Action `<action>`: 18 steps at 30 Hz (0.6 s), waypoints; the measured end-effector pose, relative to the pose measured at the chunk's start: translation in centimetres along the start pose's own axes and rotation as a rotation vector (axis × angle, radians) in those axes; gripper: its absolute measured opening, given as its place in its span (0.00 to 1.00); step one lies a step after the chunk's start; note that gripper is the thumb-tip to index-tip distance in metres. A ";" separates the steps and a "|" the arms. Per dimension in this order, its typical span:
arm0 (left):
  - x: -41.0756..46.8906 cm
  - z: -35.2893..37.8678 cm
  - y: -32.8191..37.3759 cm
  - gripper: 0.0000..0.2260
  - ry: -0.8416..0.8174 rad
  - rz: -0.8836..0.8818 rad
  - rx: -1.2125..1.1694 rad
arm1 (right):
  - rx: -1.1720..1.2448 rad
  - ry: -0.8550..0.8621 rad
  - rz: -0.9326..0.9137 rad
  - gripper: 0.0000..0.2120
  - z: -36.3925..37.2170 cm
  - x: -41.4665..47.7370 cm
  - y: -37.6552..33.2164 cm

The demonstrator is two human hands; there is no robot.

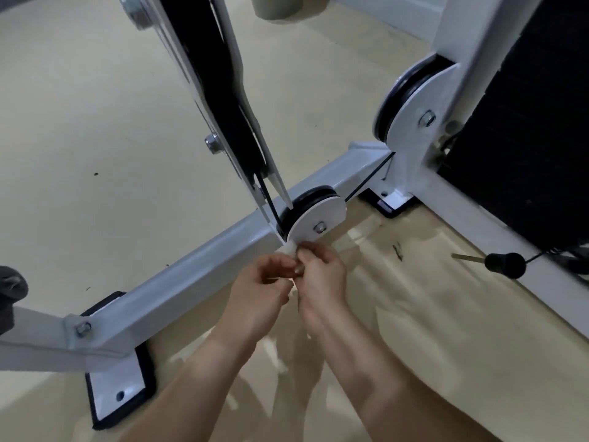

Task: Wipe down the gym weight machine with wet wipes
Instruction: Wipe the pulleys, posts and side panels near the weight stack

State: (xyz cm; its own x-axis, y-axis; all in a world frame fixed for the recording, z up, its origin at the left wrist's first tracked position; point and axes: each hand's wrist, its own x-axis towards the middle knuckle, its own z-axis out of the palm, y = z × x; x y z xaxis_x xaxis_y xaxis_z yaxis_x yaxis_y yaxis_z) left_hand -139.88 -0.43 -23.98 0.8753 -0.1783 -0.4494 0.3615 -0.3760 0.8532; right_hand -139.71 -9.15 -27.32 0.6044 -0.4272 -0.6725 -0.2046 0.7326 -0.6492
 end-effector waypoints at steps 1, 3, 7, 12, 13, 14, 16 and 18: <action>-0.2 -0.3 0.1 0.14 0.005 0.039 0.022 | 0.081 -0.047 0.034 0.08 -0.1 -0.5 -0.6; -0.3 -0.5 0.7 0.16 -0.034 0.138 0.092 | 0.089 -0.111 -0.018 0.10 -0.6 -1.3 -1.5; 0.2 0.3 2.4 0.17 -0.135 0.321 0.323 | -0.228 0.009 -0.422 0.13 -0.9 -0.8 -2.7; 0.5 1.4 3.5 0.23 -0.103 0.472 0.583 | -0.347 0.207 -0.607 0.13 -1.1 2.5 -4.5; 0.4 1.5 3.6 0.25 -0.098 0.479 0.587 | -0.339 0.252 -0.583 0.13 -1.2 3.1 -4.6; 0.2 1.4 3.6 0.27 -0.102 0.476 0.580 | -0.328 0.272 -0.547 0.13 -1.3 3.6 -4.3; 0.1 1.2 3.3 0.31 -0.118 0.448 0.541 | -0.319 0.249 -0.437 0.13 -1.1 3.6 -3.4; -0.2 0.9 2.6 0.32 -0.105 0.389 0.493 | -0.317 0.165 -0.300 0.10 -1.3 2.8 -1.9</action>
State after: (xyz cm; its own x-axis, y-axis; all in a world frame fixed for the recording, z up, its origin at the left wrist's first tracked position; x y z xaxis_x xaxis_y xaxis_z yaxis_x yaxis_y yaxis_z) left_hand -139.38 -2.22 -21.88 0.8676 -0.4649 -0.1761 -0.1886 -0.6355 0.7487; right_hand -138.62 -12.37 -28.43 0.5477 -0.6928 -0.4691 -0.2797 0.3768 -0.8831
